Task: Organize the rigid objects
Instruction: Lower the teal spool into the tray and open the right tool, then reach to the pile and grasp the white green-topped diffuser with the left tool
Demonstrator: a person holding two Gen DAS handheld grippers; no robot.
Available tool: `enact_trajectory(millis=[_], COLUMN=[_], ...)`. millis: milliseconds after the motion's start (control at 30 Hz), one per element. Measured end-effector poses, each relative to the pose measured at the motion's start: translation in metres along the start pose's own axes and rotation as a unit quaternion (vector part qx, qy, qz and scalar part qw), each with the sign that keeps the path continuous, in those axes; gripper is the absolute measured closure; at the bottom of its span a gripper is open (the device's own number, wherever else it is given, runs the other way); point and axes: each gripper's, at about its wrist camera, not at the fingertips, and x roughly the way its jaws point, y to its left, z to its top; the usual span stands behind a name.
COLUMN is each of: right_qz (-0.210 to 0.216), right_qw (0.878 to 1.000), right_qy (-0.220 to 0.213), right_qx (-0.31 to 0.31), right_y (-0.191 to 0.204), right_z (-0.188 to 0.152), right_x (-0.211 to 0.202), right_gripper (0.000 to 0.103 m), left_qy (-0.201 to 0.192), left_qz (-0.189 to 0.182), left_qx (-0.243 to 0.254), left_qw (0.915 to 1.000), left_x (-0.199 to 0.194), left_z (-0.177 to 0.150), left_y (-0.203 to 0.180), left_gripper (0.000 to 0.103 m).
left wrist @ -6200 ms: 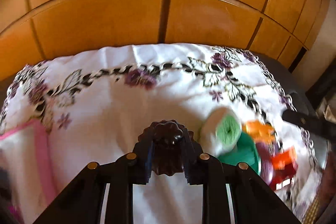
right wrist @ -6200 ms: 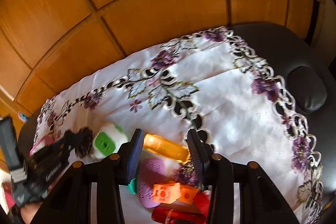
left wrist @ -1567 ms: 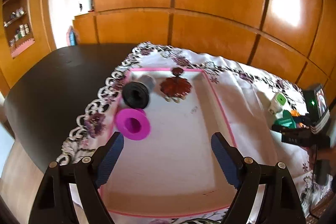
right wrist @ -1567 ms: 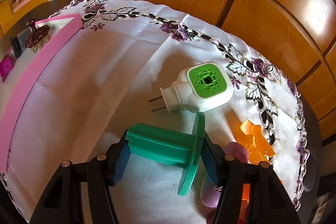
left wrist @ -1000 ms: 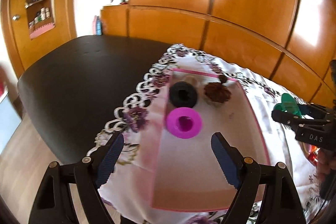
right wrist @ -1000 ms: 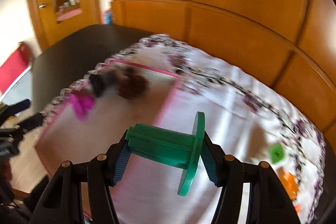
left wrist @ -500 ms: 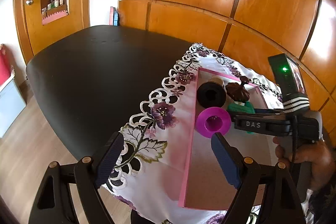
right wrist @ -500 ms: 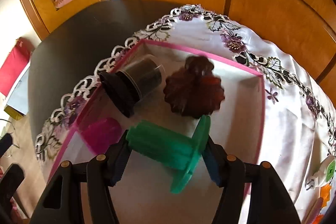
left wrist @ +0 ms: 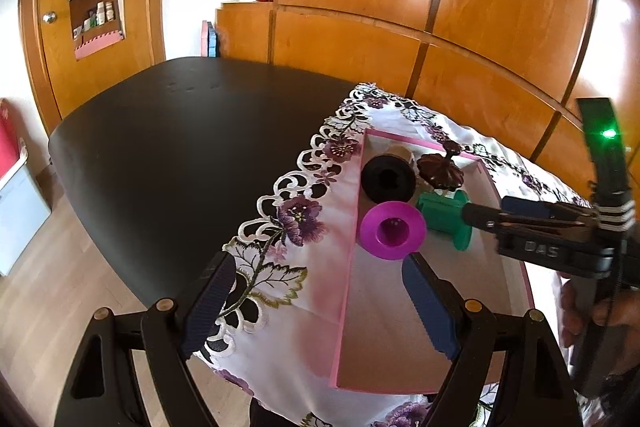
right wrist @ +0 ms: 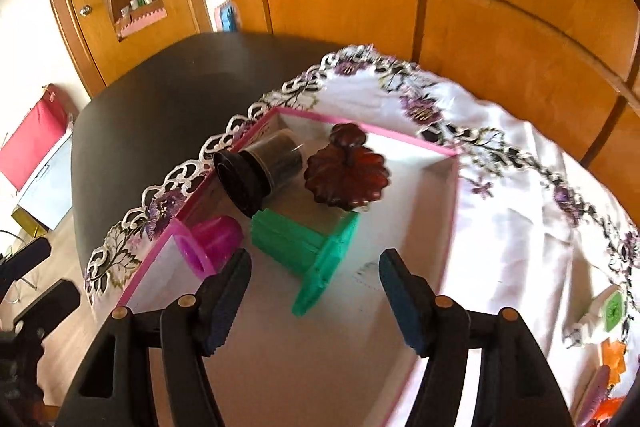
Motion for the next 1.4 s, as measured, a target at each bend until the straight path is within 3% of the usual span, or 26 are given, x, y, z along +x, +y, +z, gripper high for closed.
enact_trajectory(millis=[333, 733, 967, 1067, 1200, 1400], right_qz=[-0.025, -0.121, -0.198, -0.230, -0.230, -0.215], right_qw=[0.998, 0.986, 0.964, 0.944, 0.921, 0.911], right_qy=[-0.051, -0.062, -0.066, -0.076, -0.088, -0.088], right_qx=[0.036, 0.096, 0.162, 0.222, 0.301, 0.339], right_y=[-0.049, -0.151, -0.229, -0.262, -0.291, -0.303], right_z=[-0.019, -0.060, -0.092, -0.112, -0.123, -0.130], right_x=[-0.059, -0.110, -0.137, -0.144, -0.156, -0.161], right_gripper=[0.036, 0.036, 0.036, 0.036, 0.036, 0.036], left_qy=[-0.005, -0.002, 0.000, 0.002, 0.007, 0.015], left_qz=[-0.016, -0.045, -0.069, -0.080, -0.097, -0.120], left_qx=[0.042, 0.100, 0.148, 0.167, 0.191, 0.217], left_qw=[0.9990, 0.9939, 0.9866, 0.9827, 0.9767, 0.9686], left_x=[-0.010, -0.015, -0.014, -0.013, -0.010, -0.008], left_z=[-0.002, -0.005, -0.006, -0.007, -0.010, -0.015], left_y=[-0.031, -0.076, -0.115, -0.134, -0.159, -0.191], left_gripper=[0.017, 0.017, 0.017, 0.017, 0.017, 0.017])
